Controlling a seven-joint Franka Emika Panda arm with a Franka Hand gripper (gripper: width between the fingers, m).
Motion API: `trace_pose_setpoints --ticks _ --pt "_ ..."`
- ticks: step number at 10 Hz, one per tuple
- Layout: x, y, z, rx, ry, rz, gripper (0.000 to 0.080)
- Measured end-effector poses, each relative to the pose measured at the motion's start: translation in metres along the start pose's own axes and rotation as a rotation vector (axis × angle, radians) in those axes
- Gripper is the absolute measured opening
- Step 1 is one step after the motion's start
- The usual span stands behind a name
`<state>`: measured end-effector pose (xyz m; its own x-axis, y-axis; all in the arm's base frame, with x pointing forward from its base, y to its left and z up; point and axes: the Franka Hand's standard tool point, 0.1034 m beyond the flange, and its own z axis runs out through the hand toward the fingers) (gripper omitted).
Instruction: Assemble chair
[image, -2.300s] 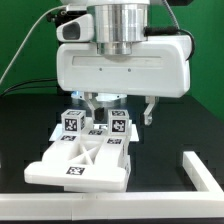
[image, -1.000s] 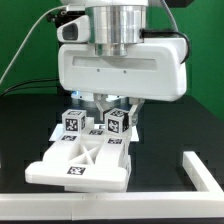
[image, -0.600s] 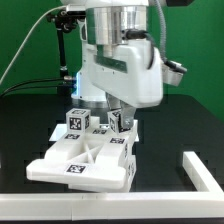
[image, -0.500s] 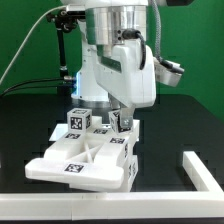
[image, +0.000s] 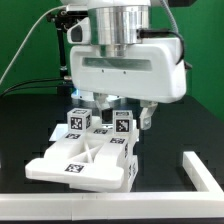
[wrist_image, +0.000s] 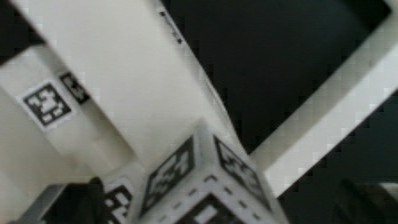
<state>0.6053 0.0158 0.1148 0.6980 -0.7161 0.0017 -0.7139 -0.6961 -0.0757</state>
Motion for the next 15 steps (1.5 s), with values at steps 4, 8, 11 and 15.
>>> trace_pose_setpoints --ticks 4,8,11,15 --pt "0.0011 -0.0016 -0.0006 -0.019 0.018 -0.453 0.0649" --pt "0.0028 -0.0037 -0.0017 -0.025 0.035 -0.498 0.0512" --pt "0.0029 -0.0036 -0.0017 -0.02 0.036 -0.293 0.0286" --pt "0.0059 0.0016 -0.0023 0.001 0.014 0.288 0.0286"
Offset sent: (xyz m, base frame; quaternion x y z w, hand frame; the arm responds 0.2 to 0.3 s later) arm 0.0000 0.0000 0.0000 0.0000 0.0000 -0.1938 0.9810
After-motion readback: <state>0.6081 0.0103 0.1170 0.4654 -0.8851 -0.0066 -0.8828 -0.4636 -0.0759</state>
